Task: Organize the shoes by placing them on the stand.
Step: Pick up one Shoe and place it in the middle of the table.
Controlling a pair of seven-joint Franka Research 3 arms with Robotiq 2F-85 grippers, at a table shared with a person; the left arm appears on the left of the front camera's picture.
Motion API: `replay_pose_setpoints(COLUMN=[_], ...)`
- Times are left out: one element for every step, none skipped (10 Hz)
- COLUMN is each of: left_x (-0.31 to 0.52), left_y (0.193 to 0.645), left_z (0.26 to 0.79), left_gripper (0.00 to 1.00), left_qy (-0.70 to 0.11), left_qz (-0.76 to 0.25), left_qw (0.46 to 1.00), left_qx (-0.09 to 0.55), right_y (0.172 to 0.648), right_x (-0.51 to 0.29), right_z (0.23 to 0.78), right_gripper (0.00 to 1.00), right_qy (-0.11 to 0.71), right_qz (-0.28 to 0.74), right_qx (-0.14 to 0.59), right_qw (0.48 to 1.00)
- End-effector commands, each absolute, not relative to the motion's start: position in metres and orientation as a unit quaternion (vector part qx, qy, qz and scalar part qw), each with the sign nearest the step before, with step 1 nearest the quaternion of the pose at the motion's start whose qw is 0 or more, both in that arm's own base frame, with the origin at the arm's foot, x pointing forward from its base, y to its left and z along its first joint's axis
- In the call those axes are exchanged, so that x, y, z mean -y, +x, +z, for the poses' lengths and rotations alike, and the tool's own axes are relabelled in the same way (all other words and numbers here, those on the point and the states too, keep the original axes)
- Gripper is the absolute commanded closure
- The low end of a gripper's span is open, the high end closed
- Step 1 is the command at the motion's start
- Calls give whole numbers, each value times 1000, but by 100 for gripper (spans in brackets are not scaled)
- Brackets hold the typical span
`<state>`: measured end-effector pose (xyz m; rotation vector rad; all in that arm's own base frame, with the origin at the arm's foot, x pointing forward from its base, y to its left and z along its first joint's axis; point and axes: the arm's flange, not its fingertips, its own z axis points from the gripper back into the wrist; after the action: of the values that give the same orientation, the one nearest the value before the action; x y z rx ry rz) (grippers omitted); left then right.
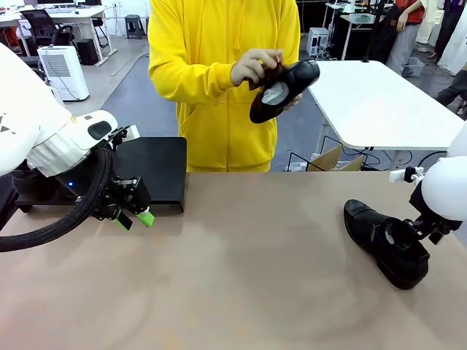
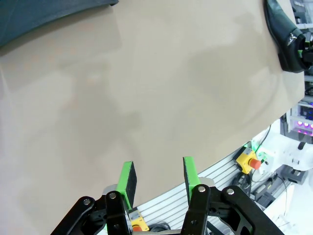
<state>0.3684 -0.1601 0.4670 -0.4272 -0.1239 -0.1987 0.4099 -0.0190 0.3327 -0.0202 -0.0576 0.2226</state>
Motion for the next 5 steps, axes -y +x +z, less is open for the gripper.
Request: replay_pose_setpoints(left_x=[159,159,159,159,159], left_y=[368,368,368,368,368], left_z=[467,467,467,467,467], left_gripper=[47,47,47,47,47], left_qy=[-214,-214,-214,-214,-214], left_qz=[-104,-104,-104,-104,-104], left_qw=[969,969,969,969,969], left_qx=[60,60,60,60,60], right_y=[411,412,411,411,411], right_x=[21,21,22,22,22], right_z=[333,336,338,338,337], right_gripper=[34,53,72,91,100], right_qy=[11,10,8,6,6], right_qz=[110,106,102,99,98], right_qx=[27,28,28,26,21], right_qw=[994,994,994,995,995])
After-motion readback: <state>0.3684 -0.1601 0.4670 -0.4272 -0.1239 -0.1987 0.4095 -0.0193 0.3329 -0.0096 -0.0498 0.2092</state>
